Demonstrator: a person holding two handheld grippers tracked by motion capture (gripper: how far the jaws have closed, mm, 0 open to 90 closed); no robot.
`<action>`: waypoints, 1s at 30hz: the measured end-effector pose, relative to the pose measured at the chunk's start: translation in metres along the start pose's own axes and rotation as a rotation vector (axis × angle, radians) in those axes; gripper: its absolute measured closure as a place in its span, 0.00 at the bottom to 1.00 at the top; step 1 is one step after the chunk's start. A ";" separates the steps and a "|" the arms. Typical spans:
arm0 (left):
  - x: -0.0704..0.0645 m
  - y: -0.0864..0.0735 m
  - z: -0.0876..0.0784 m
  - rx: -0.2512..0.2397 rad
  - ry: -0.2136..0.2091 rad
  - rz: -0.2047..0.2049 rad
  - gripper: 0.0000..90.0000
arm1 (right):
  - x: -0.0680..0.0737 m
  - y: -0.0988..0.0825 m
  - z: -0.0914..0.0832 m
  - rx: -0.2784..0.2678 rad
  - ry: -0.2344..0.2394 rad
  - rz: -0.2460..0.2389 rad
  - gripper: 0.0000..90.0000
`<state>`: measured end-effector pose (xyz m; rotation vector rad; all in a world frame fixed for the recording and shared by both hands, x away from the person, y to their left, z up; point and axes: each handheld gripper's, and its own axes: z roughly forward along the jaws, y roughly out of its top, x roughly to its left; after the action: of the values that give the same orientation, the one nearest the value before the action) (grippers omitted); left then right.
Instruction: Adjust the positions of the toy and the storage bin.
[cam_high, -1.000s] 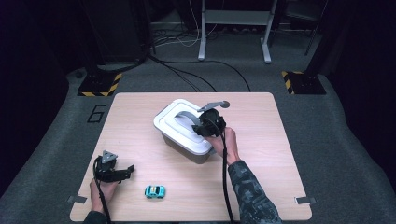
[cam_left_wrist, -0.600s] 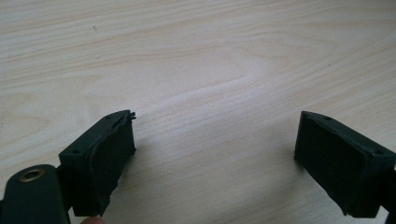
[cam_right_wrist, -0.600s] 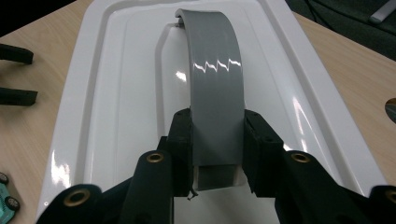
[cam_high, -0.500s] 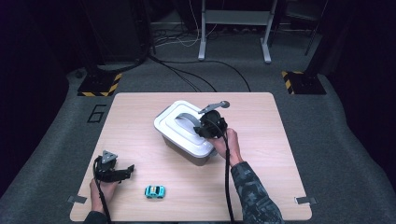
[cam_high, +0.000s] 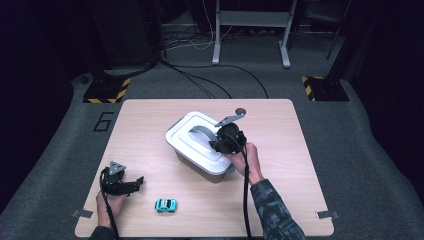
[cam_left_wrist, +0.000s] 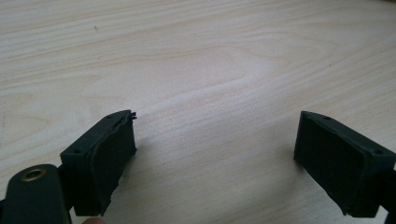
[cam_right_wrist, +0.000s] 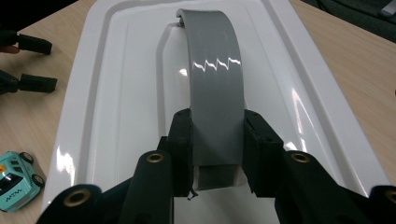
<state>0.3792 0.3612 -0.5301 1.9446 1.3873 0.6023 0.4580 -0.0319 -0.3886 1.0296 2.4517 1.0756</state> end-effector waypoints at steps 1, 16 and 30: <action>0.000 0.000 0.000 0.000 0.000 0.000 0.13 | 0.000 -0.001 -0.001 -0.002 0.001 0.002 0.74; 0.000 0.000 0.000 -0.001 -0.001 -0.001 0.14 | 0.013 -0.011 -0.013 0.019 0.012 0.029 0.74; 0.000 0.000 0.000 0.000 -0.006 0.006 0.14 | 0.015 0.006 -0.012 0.024 0.039 -0.005 0.55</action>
<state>0.3790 0.3611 -0.5301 1.9498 1.3779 0.5988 0.4440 -0.0247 -0.3758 1.0182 2.5028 1.0772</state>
